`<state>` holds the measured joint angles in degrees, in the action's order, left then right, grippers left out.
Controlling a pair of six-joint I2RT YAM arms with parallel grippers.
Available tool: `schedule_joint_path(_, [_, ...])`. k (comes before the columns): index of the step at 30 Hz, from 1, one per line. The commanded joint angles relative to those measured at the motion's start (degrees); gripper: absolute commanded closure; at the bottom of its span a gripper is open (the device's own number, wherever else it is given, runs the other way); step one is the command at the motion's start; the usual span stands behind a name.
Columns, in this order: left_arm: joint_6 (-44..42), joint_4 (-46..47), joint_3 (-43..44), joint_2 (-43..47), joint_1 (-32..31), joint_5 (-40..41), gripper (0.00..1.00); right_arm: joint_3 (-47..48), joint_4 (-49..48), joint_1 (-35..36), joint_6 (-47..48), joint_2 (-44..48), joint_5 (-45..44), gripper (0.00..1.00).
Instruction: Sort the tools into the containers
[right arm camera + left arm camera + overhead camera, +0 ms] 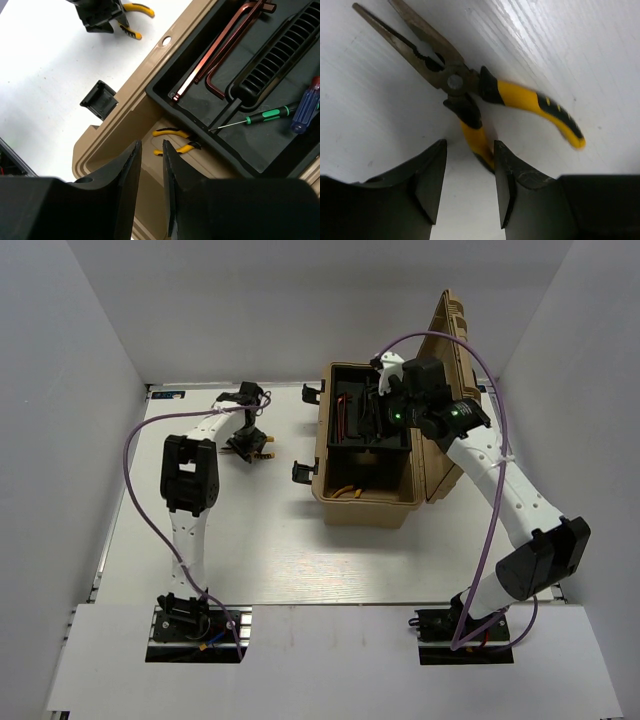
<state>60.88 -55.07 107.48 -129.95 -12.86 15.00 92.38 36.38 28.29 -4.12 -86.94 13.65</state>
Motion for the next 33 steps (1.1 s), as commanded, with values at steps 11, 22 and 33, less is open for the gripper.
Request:
schedule_joint_path(11, [0.4, -2.3, -1.6, -0.3, 0.0, 3.5, 0.79, -1.5, -3.0, -0.3, -0.5, 4.6, 0.2, 0.7])
schedule_joint_path(22, [-13.1, 21.5, -26.8, 28.3, -1.1, 4.1, 1.0, -3.2, -3.2, 0.1, 1.7, 6.3, 3.7, 0.49])
schedule_joint_path(33, [-46.2, 49.7, -35.5, 50.3, -1.6, -48.9, 1.0, -2.6, -3.0, -0.1, 3.3, 6.1, 2.2, 0.76])
